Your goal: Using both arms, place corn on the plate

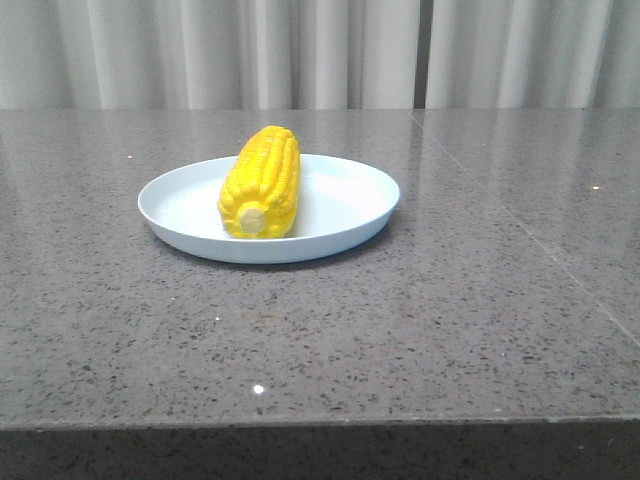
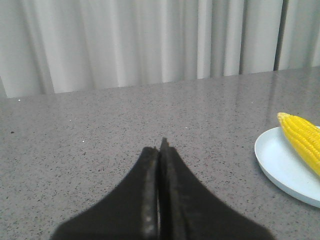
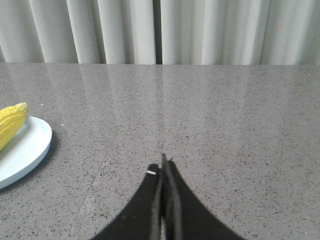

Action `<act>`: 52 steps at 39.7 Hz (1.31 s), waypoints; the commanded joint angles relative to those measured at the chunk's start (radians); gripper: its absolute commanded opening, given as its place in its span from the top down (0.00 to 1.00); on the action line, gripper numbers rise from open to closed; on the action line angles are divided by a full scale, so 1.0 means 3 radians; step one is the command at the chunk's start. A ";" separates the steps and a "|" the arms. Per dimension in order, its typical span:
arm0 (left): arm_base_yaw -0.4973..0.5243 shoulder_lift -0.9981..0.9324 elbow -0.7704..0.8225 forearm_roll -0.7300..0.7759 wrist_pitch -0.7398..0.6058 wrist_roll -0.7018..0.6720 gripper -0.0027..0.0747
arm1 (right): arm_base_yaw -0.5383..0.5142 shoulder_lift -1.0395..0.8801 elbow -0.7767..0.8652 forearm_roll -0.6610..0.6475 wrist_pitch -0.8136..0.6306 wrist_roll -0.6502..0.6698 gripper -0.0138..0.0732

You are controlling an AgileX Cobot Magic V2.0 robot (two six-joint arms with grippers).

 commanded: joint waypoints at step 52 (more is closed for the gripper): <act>0.0532 -0.0647 0.1185 -0.0189 -0.1096 0.0005 0.99 | -0.0025 0.0042 -0.0072 -0.0059 -0.0284 -0.0023 0.97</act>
